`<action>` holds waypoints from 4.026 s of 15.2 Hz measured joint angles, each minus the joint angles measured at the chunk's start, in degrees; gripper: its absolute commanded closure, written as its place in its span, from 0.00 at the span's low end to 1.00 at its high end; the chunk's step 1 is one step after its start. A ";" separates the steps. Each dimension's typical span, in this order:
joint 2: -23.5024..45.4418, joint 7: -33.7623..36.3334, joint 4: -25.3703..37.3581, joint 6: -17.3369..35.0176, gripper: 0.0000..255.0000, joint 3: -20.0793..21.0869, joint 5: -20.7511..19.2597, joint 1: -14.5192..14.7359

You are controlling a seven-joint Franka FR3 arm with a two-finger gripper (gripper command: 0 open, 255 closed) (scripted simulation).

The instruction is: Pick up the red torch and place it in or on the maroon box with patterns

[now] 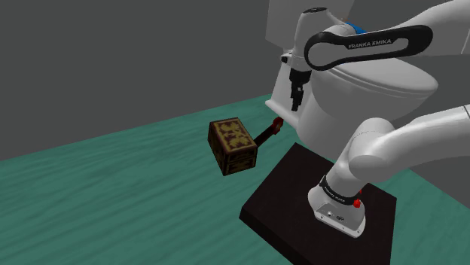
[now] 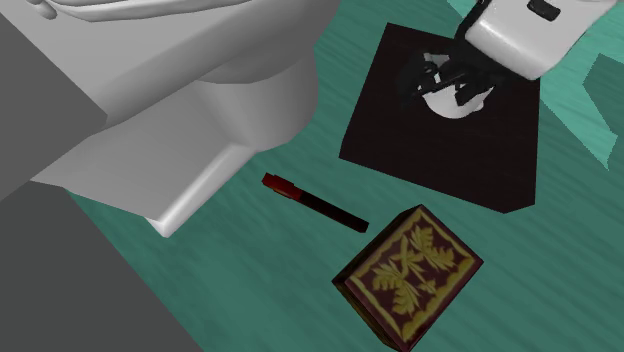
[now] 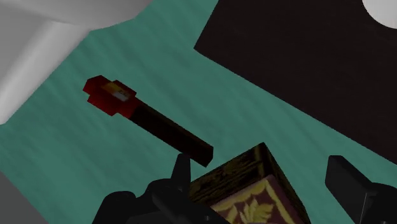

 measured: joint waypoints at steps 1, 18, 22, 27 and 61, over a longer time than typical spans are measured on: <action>1.31 -2.68 -0.42 1.99 0.00 -1.76 -1.07 0.08; 44.97 -58.60 5.40 39.92 0.00 -24.26 13.85 10.48; 57.42 -76.56 11.50 44.12 0.00 -16.91 27.46 4.95; 67.01 -88.32 17.34 47.30 0.00 -8.52 34.22 -2.37; 64.79 -88.16 16.98 45.52 1.00 -10.03 32.64 -1.51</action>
